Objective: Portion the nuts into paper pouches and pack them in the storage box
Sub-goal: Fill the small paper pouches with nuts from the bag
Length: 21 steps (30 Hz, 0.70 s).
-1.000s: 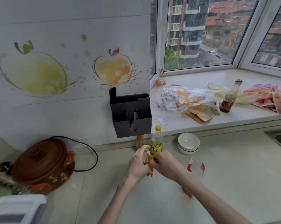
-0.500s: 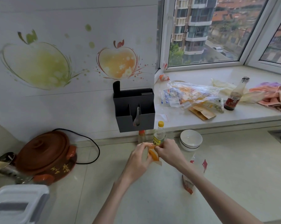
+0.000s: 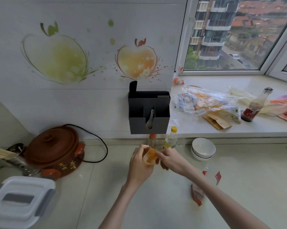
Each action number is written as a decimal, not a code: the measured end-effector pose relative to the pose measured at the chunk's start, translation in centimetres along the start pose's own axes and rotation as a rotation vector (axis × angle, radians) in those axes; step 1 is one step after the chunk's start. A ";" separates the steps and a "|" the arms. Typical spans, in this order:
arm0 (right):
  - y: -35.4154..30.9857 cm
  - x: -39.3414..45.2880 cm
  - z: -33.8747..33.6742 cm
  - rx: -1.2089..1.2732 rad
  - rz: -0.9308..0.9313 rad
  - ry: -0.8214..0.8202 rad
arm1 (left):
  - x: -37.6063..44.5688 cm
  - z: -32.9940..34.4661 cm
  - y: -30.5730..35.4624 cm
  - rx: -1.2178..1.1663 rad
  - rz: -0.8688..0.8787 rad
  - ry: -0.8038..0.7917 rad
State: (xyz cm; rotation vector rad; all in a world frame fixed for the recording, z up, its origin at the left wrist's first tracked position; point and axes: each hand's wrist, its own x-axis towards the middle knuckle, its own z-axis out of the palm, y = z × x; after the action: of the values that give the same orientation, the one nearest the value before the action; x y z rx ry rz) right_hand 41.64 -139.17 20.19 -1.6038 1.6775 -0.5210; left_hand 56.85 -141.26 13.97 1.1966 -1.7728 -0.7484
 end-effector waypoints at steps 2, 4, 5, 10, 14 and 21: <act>0.2 0.7 -1.3 -0.137 -0.047 -0.001 | 0.5 -0.4 -0.5 -0.006 -0.028 0.059; -0.5 2.6 -2.7 -0.402 -0.165 0.032 | 1.0 -1.2 -1.4 -0.029 -0.067 0.088; -0.8 3.4 -3.5 -0.511 -0.215 0.051 | 1.1 -1.2 -1.5 -0.030 -0.072 0.089; -3.6 9.0 -6.3 -0.756 -0.480 0.157 | 1.8 -1.8 -1.2 -0.101 -0.070 0.085; -5.6 13.5 -7.4 -0.931 -0.474 0.185 | 2.4 -2.2 -1.3 -0.126 -0.085 0.088; -6.6 16.9 -7.1 -1.150 -0.403 0.067 | 2.9 -3.6 -1.7 -0.153 -0.124 0.103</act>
State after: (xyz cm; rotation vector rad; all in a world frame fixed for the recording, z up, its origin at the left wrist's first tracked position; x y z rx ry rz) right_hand 41.80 -157.86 25.63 -2.7761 1.8023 0.3232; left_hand 60.20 -144.65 15.13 1.2276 -1.5400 -0.8621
